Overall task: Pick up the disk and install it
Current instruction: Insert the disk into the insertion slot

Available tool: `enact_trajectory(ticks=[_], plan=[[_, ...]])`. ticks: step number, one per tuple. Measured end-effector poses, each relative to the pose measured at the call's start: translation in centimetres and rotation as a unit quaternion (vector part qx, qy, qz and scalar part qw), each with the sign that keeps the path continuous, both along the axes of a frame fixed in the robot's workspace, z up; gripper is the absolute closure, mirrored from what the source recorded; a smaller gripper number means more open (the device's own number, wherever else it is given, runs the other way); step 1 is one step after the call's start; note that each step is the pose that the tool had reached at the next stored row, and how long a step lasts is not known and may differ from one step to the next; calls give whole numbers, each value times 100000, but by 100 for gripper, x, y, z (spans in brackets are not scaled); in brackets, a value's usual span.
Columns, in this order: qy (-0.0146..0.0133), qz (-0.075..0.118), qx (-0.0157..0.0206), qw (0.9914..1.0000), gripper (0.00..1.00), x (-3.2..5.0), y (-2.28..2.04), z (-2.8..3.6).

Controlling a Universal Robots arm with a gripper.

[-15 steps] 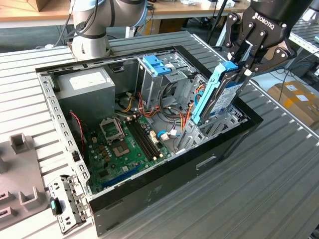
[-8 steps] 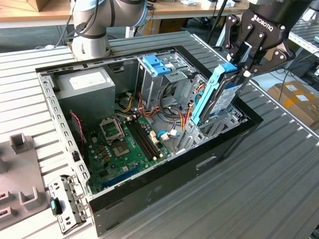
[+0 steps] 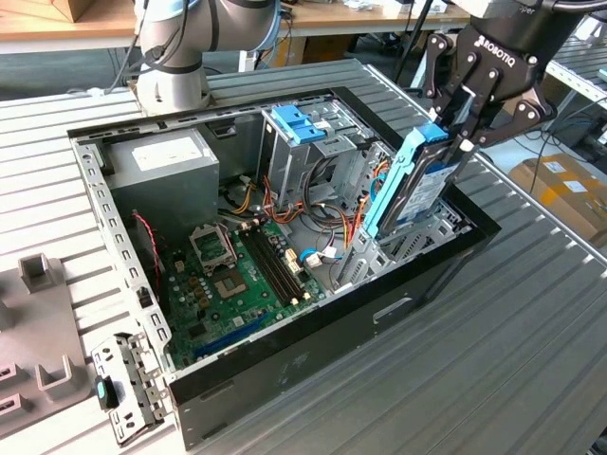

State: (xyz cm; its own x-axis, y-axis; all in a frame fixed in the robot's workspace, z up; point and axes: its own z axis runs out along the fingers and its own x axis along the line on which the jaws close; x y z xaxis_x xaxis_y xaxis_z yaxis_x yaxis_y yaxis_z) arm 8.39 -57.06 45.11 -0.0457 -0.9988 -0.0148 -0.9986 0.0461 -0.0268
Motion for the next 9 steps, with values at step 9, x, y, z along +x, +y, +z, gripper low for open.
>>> enact_trajectory(ticks=[9], plan=[[-5,2,-3,100000,65,0,0,-220]])
